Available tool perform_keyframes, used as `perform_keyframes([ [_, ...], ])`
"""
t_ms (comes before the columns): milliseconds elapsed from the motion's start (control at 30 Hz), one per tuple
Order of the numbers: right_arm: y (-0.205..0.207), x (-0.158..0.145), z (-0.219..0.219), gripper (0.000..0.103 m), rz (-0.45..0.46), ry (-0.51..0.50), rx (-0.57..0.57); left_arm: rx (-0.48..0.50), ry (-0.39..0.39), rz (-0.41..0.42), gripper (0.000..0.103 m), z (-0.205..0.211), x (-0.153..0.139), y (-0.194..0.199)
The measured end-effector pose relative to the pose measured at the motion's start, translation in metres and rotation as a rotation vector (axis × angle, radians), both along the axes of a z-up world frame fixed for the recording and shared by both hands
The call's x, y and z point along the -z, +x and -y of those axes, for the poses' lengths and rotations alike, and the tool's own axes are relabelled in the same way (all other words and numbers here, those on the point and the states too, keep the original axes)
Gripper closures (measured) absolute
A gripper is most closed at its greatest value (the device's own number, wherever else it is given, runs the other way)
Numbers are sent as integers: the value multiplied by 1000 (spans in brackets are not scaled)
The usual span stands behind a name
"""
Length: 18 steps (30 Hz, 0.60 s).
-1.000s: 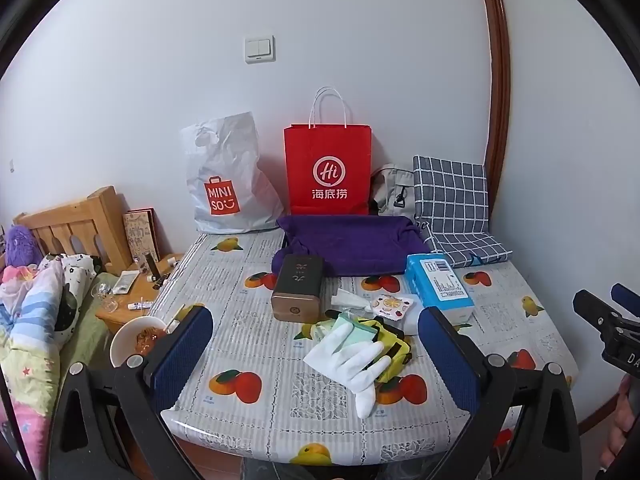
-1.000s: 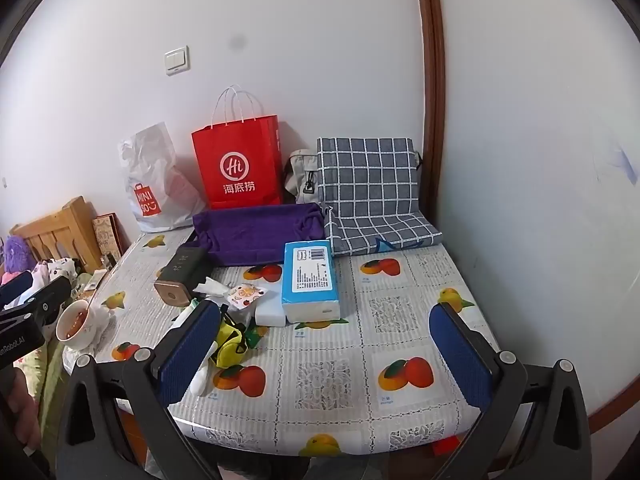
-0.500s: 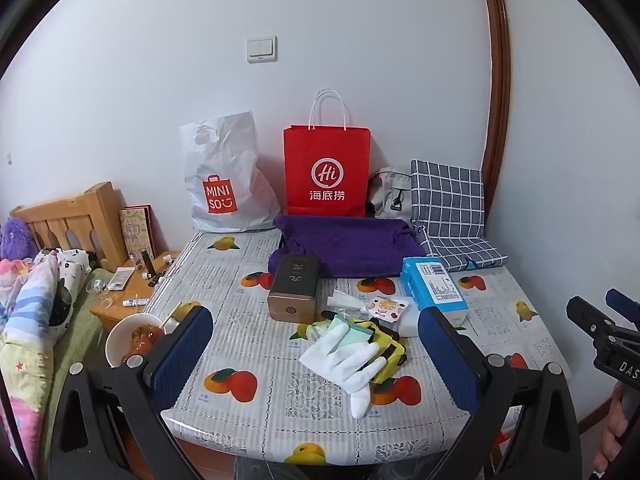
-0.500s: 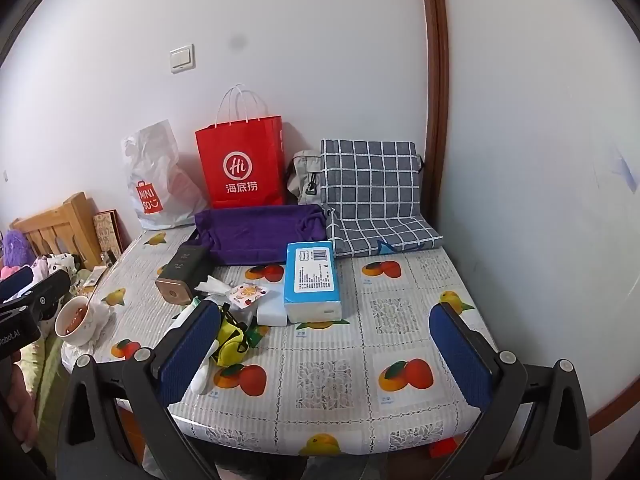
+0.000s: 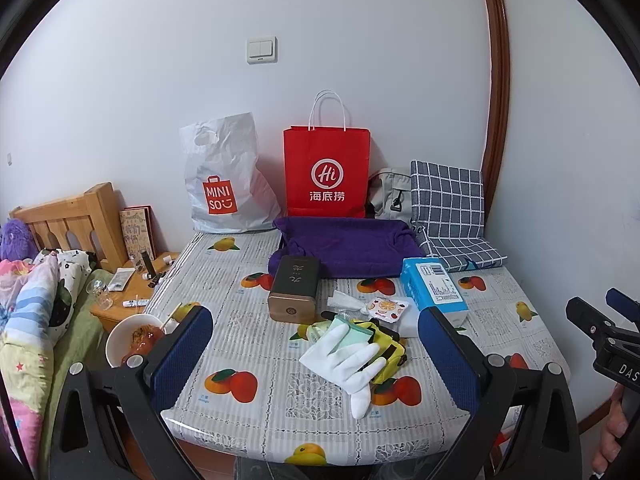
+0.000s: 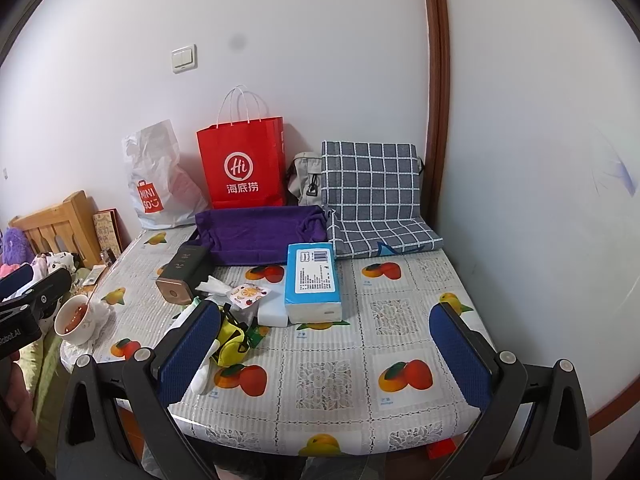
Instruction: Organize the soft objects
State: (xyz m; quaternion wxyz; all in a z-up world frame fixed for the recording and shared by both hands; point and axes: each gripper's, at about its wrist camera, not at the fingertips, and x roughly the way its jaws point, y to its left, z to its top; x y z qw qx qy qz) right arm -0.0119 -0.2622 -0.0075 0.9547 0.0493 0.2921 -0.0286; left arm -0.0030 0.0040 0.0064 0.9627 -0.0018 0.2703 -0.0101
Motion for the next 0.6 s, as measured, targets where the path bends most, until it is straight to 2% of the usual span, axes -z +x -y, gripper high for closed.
perform_keyframes([
  [600,0,-1,-1,0,2,-2,-1,0,1,0,0,0,1,0],
])
